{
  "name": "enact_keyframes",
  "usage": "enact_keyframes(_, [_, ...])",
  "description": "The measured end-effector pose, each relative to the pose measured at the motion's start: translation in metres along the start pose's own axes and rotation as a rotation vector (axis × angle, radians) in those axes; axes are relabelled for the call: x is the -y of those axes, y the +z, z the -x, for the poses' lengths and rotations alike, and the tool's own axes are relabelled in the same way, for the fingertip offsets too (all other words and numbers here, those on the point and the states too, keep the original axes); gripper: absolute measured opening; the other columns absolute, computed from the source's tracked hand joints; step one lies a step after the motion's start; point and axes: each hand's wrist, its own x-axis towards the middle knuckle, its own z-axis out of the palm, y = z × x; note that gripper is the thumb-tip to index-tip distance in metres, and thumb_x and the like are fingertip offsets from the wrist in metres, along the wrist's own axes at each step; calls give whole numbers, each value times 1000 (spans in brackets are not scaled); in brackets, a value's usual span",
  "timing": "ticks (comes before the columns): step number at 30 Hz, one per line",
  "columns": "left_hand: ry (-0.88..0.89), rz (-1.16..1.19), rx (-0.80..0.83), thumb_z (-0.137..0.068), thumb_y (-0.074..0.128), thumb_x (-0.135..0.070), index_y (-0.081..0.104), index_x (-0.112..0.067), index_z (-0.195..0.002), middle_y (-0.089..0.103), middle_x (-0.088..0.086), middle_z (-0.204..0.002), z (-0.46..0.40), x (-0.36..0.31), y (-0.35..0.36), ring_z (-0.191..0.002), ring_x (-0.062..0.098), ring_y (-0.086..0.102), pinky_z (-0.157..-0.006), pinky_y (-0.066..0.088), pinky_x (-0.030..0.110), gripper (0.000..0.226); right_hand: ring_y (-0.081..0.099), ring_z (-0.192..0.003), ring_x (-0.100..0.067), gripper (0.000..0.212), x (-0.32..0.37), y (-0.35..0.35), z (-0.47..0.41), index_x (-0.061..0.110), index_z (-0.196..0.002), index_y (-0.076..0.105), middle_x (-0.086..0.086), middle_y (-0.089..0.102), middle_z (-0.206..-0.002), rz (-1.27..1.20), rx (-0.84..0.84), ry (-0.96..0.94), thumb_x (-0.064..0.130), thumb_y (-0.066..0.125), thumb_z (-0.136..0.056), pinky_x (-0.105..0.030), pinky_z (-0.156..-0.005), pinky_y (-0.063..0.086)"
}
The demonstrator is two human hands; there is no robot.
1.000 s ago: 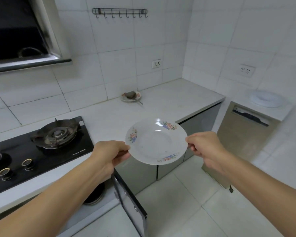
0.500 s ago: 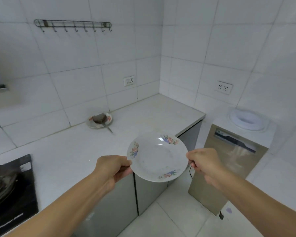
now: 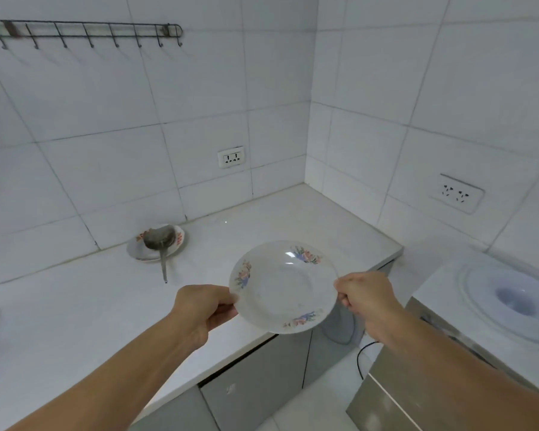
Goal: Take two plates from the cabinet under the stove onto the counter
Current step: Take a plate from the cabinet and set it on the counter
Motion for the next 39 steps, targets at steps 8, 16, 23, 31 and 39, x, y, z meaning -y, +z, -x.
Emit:
enact_keyframes(8, [-20,80,-115,-68,68,18,66,13,-83,72,24,-79,-88,-37,41,-65,31,69,-45,57,28,15,52,-43,-14,17,32,38,-131,5,-60,71,-10,63,-52,86,131,6,-2,65,-74,-19,-40,41])
enact_keyframes(16, [-63,133,-195,-69,66,21,68,9,-72,73,20,-67,-221,-61,46,-55,29,71,-42,55,28,12,53,-47,-20,24,34,122,-251,6,-53,67,-13,62,-53,143,127,20,-4,65,-75,-28,-51,45])
enact_keyframes(23, [-127,159,-293,-69,65,24,69,7,-67,72,18,-61,-329,-67,44,-52,29,70,-41,54,26,17,52,-45,-19,22,25,200,-344,3,-56,69,-10,58,-50,253,153,35,-4,62,-76,-22,-46,40])
enact_keyframes(31, [-191,189,-399,-71,66,21,68,5,-66,71,20,-72,-435,-76,36,-61,32,70,-40,54,26,18,48,-56,-20,15,14,287,-441,-13,-78,68,-13,55,-58,347,199,29,1,63,-75,-30,-55,38])
enact_keyframes(39, [-238,198,-455,-75,62,21,65,4,-67,69,18,-70,-509,-86,26,-58,27,69,-37,53,25,19,55,-61,-22,11,10,349,-504,-4,-77,74,-14,64,-68,403,268,54,2,65,-78,-32,-59,45])
